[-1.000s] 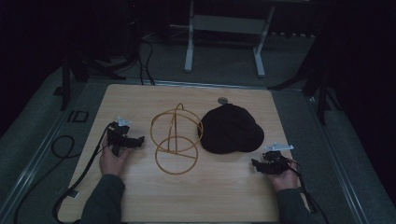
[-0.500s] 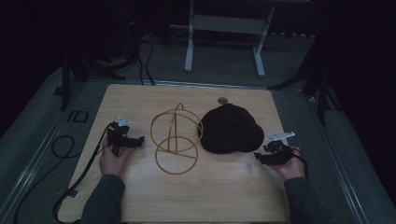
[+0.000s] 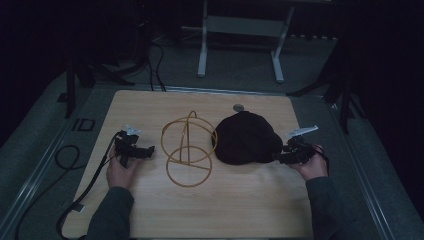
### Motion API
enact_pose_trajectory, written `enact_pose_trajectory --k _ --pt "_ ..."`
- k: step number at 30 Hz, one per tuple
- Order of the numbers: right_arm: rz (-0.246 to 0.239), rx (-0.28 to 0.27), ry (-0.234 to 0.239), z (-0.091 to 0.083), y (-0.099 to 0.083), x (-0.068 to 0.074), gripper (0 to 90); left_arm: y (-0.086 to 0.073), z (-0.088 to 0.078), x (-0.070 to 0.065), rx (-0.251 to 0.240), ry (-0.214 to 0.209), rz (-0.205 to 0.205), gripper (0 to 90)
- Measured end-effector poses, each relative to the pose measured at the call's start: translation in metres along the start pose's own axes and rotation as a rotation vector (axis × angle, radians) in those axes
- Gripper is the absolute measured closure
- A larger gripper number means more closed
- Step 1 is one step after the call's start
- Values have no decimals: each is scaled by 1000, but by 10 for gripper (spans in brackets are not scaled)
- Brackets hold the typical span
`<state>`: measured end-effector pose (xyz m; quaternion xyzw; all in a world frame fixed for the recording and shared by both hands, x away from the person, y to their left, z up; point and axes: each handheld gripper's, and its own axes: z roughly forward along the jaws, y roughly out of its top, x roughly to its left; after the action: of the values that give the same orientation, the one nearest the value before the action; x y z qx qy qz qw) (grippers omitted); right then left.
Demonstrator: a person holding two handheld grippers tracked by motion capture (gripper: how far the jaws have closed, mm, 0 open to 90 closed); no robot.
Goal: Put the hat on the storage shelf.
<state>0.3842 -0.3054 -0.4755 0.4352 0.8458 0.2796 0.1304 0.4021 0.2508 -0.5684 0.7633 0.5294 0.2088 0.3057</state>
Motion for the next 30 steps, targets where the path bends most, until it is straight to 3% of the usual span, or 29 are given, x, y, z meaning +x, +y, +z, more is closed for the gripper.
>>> enact_pose_trajectory --k 12,18,30 --pt "25 62 -11 6 38 -5 378 0 0 0 0 0 0 23" --pt "58 59 -15 11 53 -8 356 0 0 0 0 0 0 24" --pt "128 108 -36 32 76 -17 334 0 0 0 0 0 0 24"
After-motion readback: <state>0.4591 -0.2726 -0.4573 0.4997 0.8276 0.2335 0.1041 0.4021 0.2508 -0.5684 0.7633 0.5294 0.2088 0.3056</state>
